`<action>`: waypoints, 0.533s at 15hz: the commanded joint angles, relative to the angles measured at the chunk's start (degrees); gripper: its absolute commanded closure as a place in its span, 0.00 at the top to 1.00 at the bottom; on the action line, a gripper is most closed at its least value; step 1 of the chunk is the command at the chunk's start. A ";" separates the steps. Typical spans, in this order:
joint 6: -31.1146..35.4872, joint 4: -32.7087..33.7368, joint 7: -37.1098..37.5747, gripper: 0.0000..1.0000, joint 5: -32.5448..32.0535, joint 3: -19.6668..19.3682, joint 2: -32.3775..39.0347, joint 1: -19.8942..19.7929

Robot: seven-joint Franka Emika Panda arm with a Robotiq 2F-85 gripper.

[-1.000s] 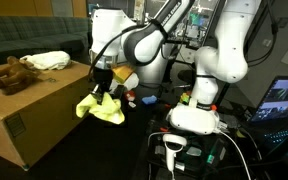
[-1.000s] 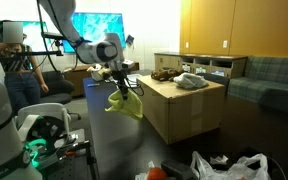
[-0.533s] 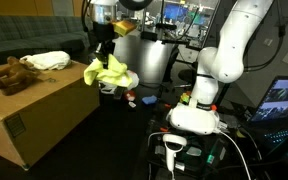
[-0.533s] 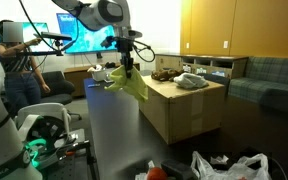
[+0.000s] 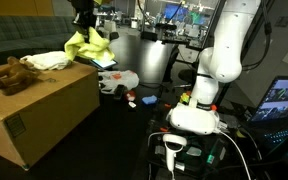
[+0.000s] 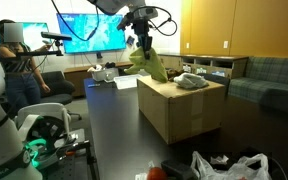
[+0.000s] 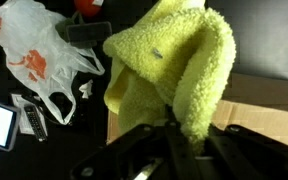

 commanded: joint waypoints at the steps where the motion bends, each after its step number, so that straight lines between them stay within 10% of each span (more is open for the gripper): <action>1: -1.52 11.97 1.63 0.04 -3.57 0.35 9.22 -0.28; 8: 0.91 23.59 6.55 0.04 -4.69 -1.91 18.78 1.80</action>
